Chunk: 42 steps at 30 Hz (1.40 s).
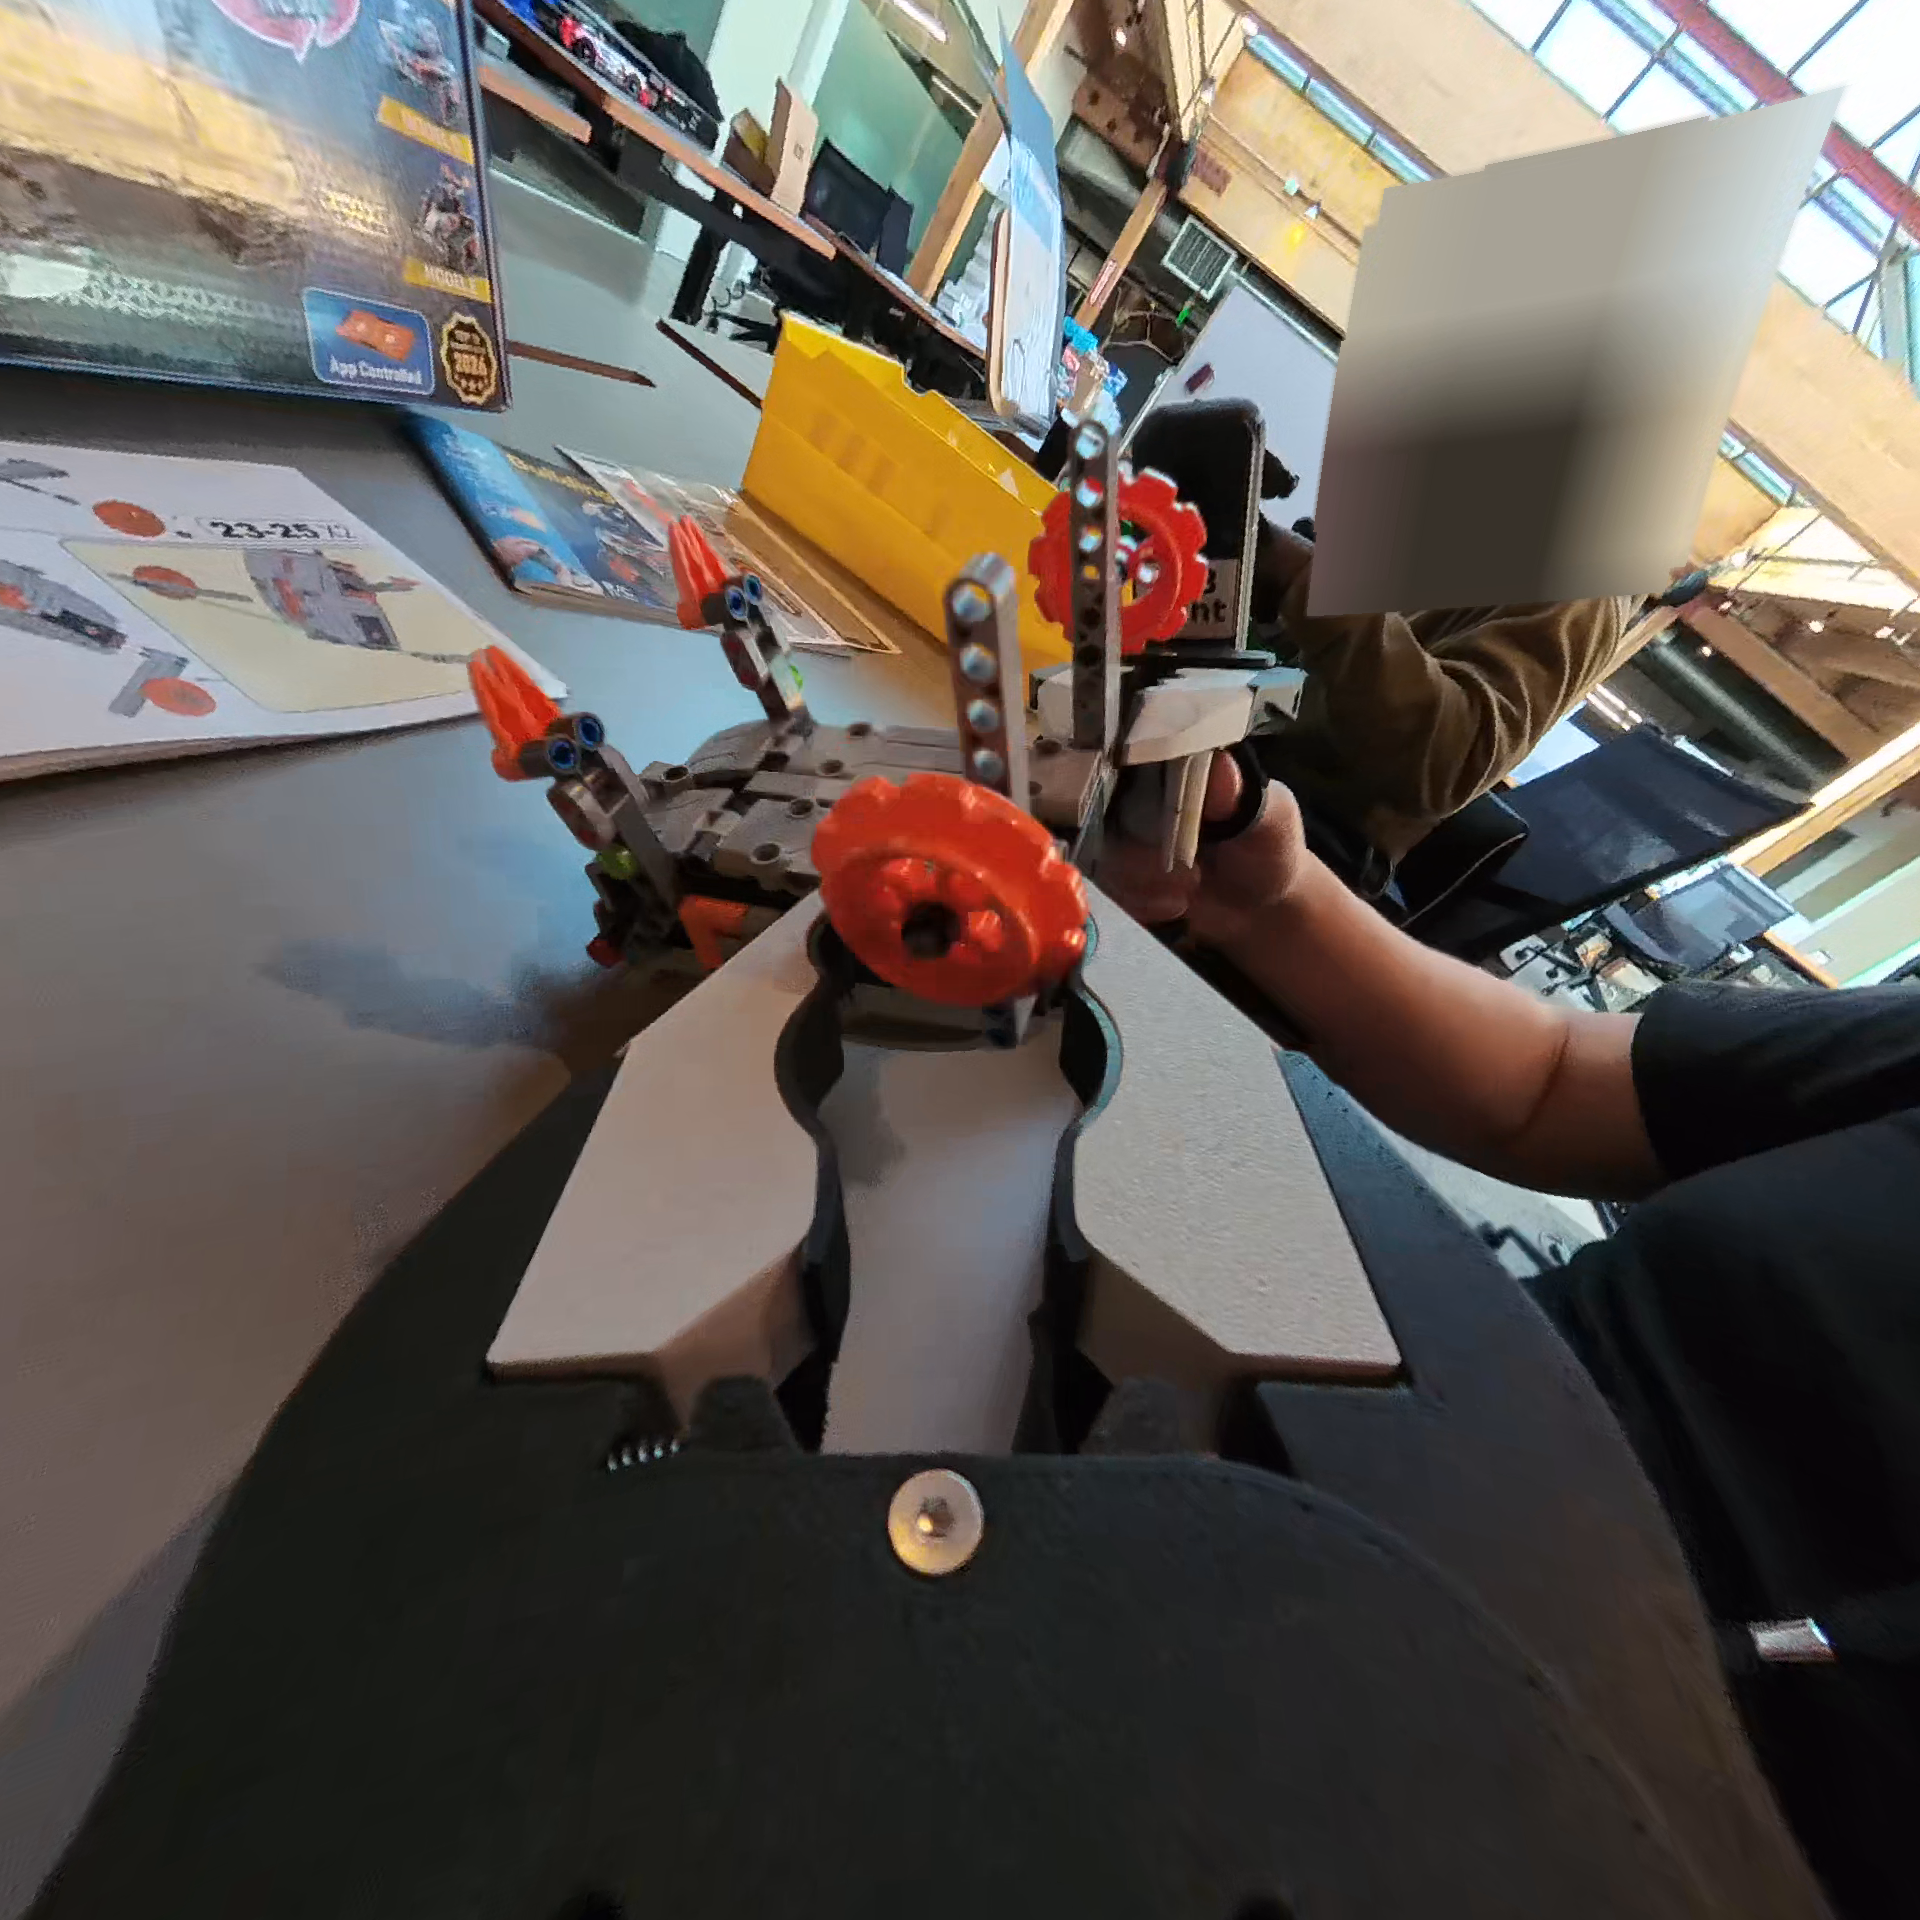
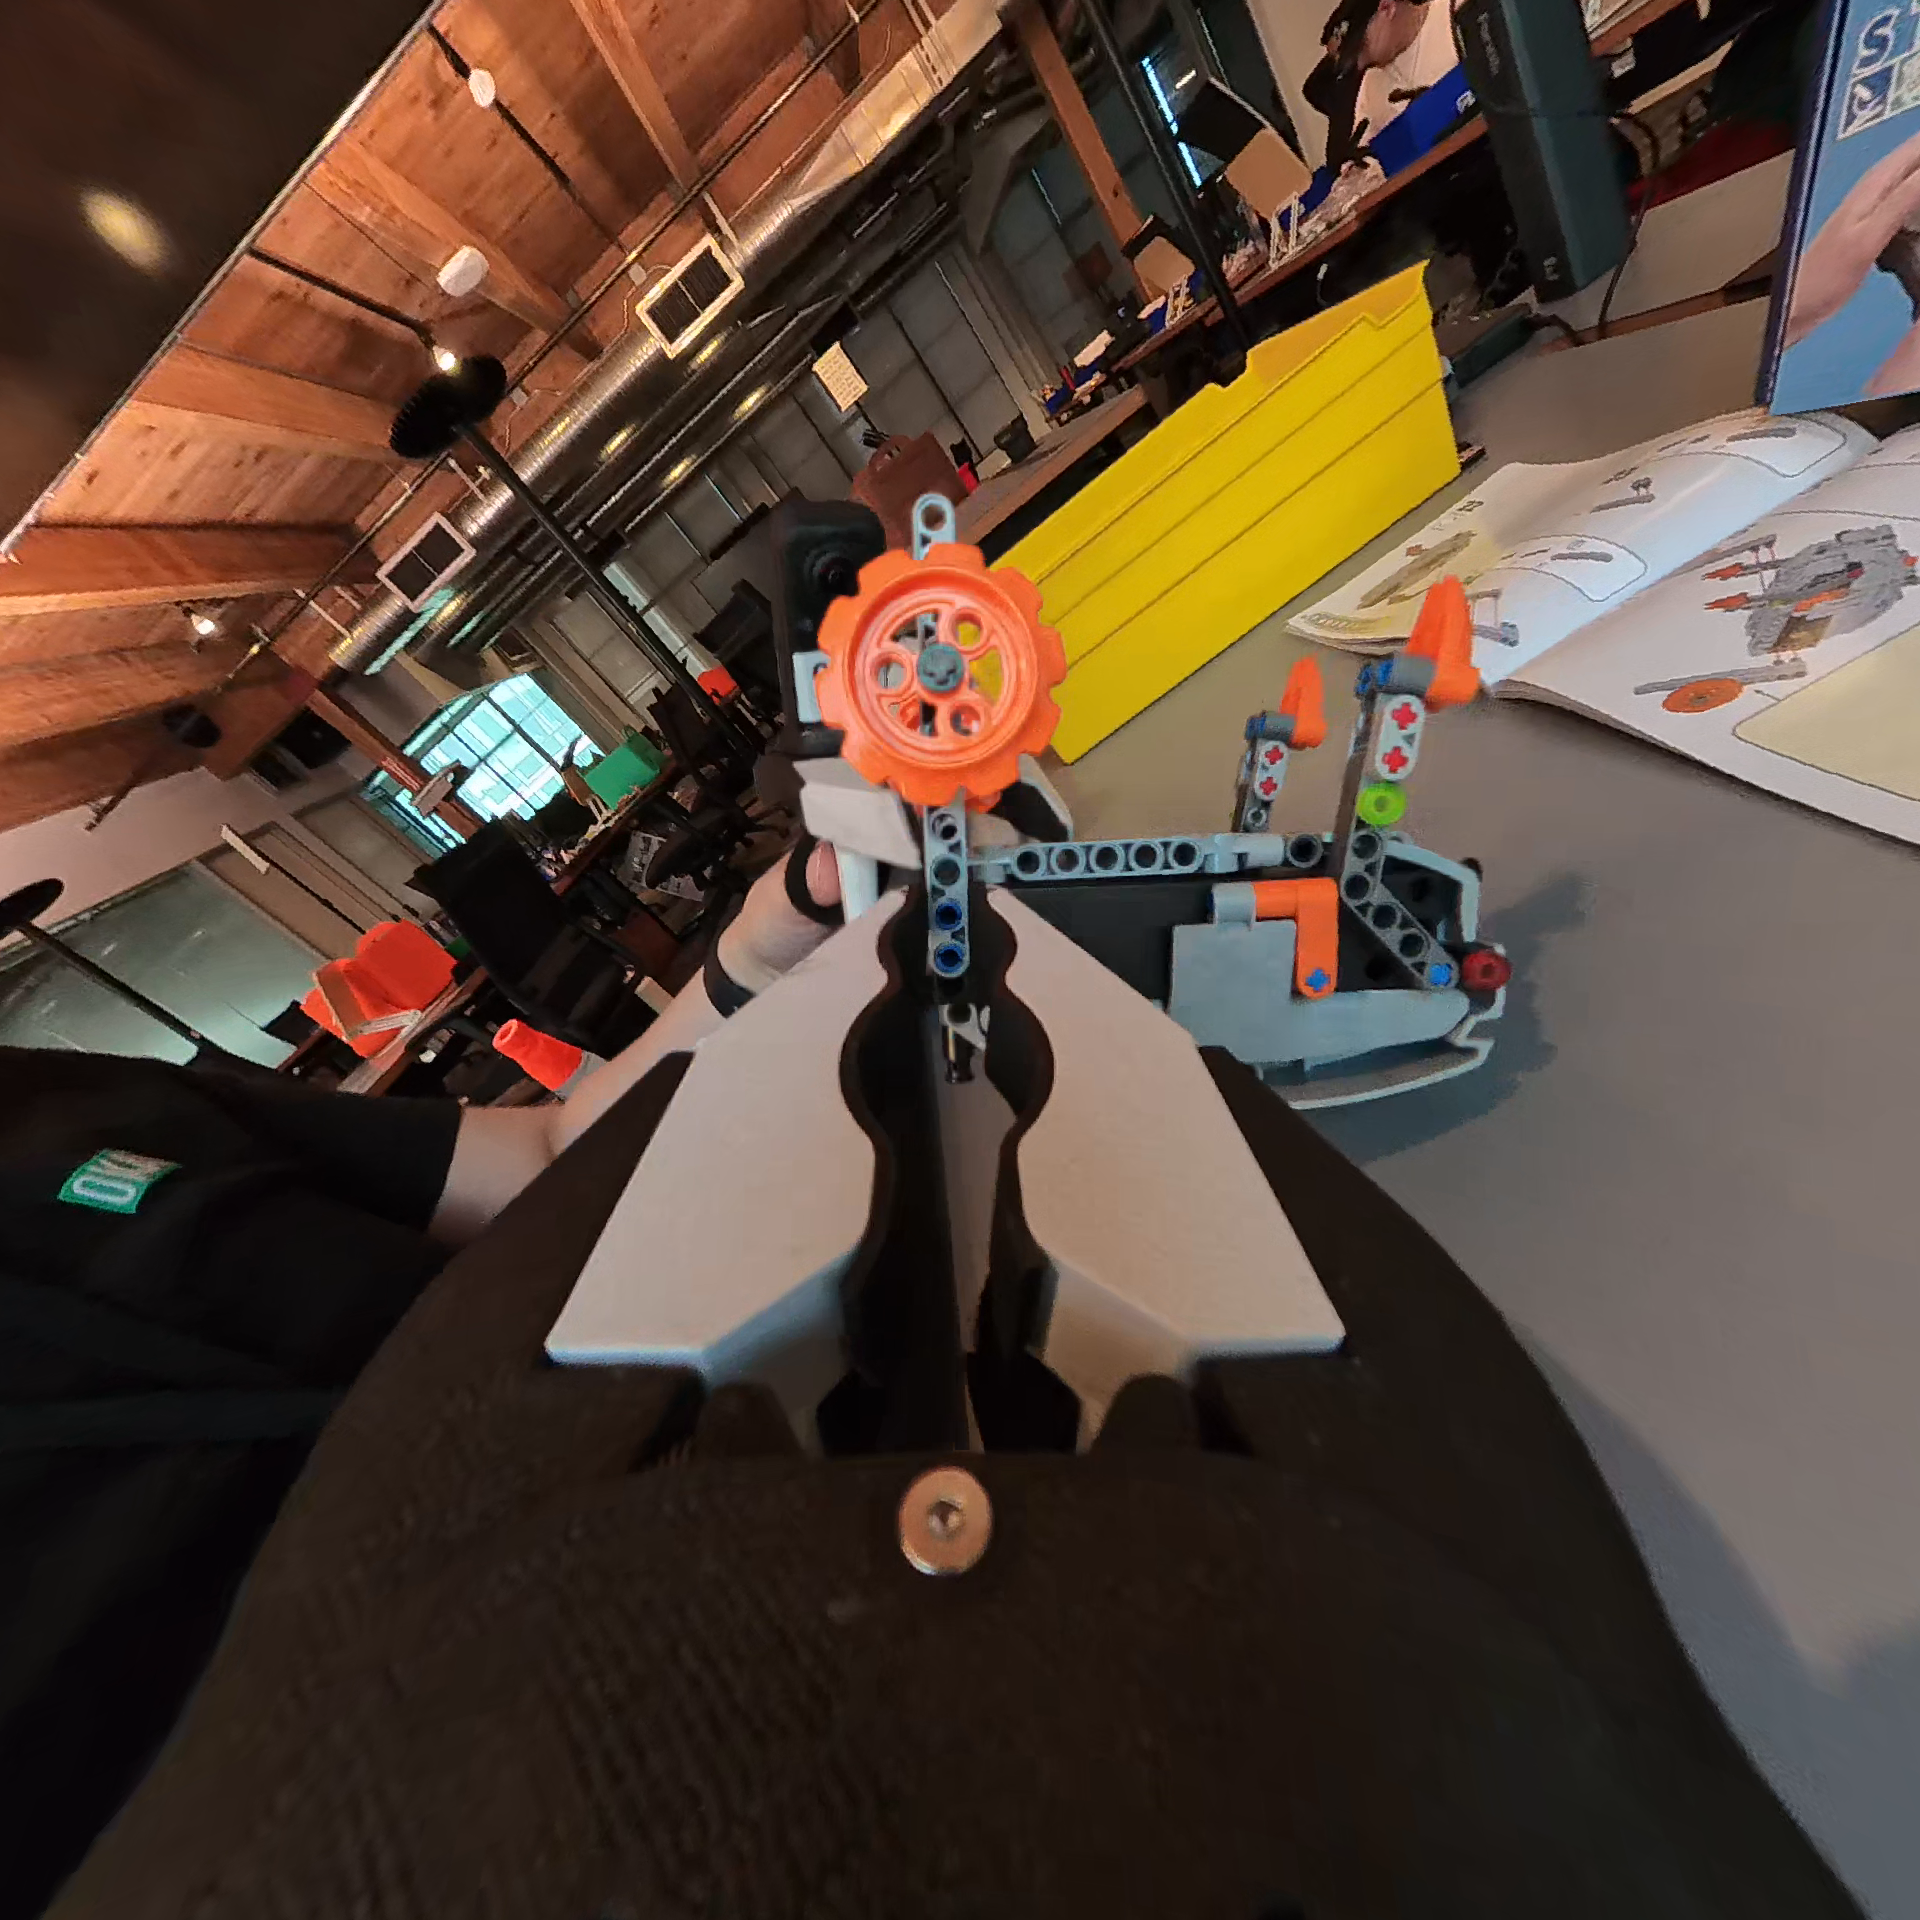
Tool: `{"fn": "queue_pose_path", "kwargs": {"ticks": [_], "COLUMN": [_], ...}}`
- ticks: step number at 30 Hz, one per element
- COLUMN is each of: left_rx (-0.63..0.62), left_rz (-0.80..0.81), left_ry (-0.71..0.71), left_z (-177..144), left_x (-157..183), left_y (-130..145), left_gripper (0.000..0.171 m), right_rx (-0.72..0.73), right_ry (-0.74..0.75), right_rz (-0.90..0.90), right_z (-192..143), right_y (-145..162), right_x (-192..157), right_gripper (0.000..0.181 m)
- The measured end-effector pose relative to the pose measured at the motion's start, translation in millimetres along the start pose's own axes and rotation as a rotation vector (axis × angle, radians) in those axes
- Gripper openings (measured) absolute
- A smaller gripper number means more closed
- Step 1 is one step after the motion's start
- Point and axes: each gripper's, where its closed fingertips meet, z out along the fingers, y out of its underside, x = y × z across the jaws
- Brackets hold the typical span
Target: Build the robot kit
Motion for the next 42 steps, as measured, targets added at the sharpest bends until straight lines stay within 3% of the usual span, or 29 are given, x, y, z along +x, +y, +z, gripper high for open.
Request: {"fn": "queue_pose_path", "kwargs": {"ticks": [4,7,12,17,19,23,29,35,39,42], "left_rx": [0.015,0.029,-0.041,0.094,0.178,0.283,0.074,-0.289,-0.339,-0.396], "left_rz": [-0.001,-0.093,-0.189,-0.218,-0.186,0.089,0.255,0.456,0.511,0.520], "left_ry": [0.008,0.071,0.052,-0.018,-0.146,-0.251,-0.225,-0.216,-0.211,-0.282], "left_z": [-0.2,-2.3,-0.2,-25.3,-44.0,-60.8,-26.9,-2.5,20.1,32.2], "left_x": [3.2,3.4,-8.4,-24.2,-41.8,-27.5,-14.3,-34.7,-31.6,-43.5], "left_y": [-1.7,-2.6,6.7,-11.6,-21.5,-44.4,-19.8,19.8,28.8,35.9], "left_gripper": [0.034,0.028,0.040,0.055,0.076,0.075,0.063,0.064,0.058,0.072], "right_rx": [0.041,-0.008,-0.182,-0.415,-0.512,-0.750,-0.844,-0.722,-0.608,-0.447], "right_ry": [0.013,0.067,0.189,0.217,0.266,0.385,0.371,0.340,0.320,0.273], "right_rz": [0.064,0.009,-0.158,-0.284,-0.352,-0.524,-0.522,-0.526,-0.533,-0.451], "right_z": [2.6,7.1,14.4,17.8,15.7,15.5,25.1,29.0,30.2,32.3], "right_y": [-7.5,-9.3,-17.1,-13.6,-10.1,5.6,15.6,11.9,10.0,-1.7], "right_x": [-2.6,-2.4,2.9,5.8,12.4,30.2,32.3,32.8,31.6,25.9], "right_gripper": [0.006,0.006,0.006,0.006,0.006,0.005,0.007,0.006,0.007,0.005]}}
